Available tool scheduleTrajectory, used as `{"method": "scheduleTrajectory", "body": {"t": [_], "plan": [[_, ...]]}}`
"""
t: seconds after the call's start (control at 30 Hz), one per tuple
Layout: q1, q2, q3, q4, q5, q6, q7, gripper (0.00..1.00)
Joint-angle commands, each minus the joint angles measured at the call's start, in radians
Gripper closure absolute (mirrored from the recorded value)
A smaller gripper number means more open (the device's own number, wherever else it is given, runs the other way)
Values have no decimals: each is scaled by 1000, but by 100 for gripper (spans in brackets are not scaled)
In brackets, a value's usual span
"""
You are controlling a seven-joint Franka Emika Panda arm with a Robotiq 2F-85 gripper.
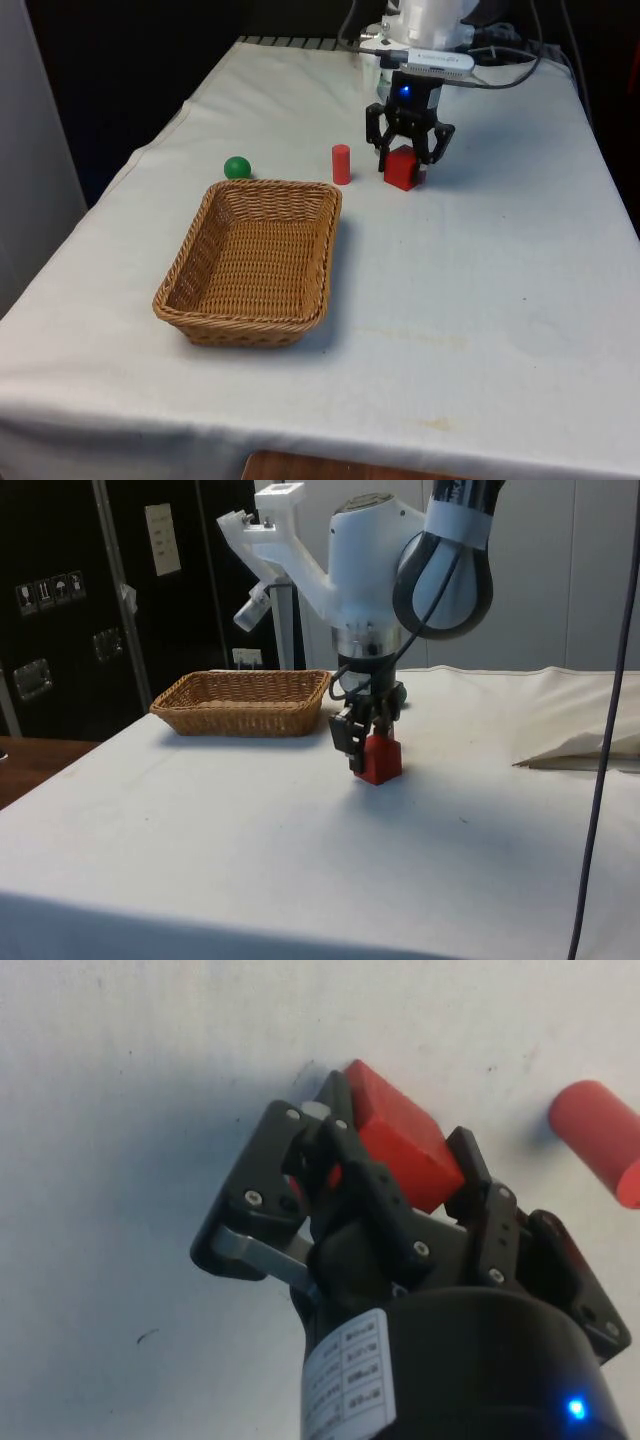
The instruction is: Pick up the object to the left of the cylinder and place it into the basket.
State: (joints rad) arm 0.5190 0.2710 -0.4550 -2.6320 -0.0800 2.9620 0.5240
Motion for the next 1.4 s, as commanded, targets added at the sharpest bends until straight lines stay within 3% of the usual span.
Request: {"method": "scheduleTrajectory", "body": {"t": [0.0,0.2,0.23,0.27,0.3,0.43,0.57,0.6,0.63,0.67,0.83,0.87,0.9,1.37], "plan": [[3,-5,-8,6,-4,-7,3,91],[11,-26,-33,44,-20,-61,12,91],[0,-32,-15,37,-2,-55,-1,91],[0,-38,-17,42,-2,-66,-1,91],[10,-32,-36,54,-23,-78,14,91],[10,-43,-43,79,-27,-112,17,91],[8,-52,-49,112,-26,-153,17,91],[0,-55,-32,102,-4,-140,-1,91],[8,-54,-50,119,-25,-160,16,91],[8,-55,-51,125,-25,-168,17,91],[4,-63,-56,165,-20,-213,13,91],[0,-65,-45,157,-4,-202,-1,91],[4,-63,-57,172,-20,-219,12,91],[-1,-59,-77,269,-9,-308,3,91]]}}
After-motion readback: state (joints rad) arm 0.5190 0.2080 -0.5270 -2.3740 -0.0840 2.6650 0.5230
